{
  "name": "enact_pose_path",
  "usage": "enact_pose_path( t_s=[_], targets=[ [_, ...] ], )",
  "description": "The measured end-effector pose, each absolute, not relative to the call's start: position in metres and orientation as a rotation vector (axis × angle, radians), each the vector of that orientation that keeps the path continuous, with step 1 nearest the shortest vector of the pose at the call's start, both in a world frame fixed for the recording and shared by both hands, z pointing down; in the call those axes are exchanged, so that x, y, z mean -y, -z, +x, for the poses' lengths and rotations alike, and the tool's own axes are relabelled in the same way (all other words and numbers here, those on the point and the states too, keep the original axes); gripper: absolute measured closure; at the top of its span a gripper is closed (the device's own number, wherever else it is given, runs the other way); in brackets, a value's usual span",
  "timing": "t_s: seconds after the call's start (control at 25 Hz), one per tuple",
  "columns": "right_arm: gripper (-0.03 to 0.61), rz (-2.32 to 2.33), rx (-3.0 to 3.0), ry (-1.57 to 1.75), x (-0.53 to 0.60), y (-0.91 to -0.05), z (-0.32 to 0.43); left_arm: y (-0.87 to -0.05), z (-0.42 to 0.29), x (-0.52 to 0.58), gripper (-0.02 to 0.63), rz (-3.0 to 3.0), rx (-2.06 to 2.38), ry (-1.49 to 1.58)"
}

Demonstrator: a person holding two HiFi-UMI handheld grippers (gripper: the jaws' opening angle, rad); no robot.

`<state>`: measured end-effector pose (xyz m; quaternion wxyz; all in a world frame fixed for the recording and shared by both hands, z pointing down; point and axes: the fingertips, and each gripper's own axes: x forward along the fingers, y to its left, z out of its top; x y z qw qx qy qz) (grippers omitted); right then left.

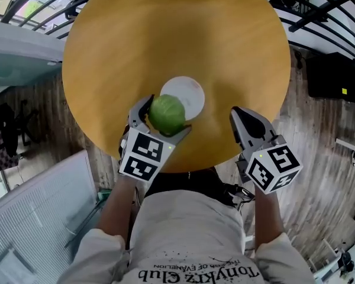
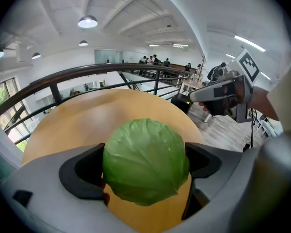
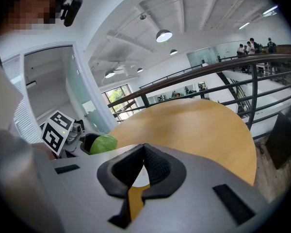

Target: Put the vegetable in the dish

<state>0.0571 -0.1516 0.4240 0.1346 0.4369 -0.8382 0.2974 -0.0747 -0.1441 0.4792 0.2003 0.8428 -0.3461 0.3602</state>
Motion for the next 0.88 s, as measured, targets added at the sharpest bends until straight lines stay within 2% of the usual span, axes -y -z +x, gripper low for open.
enact_pose_path(
  t_s=[0.88],
  targets=[
    [0.561, 1.233, 2.394, -0.946, 0.161, -0.464, 0.066, -0.545, -0.055, 0.174, 0.107, 2.314, 0.896, -1.167]
  ],
)
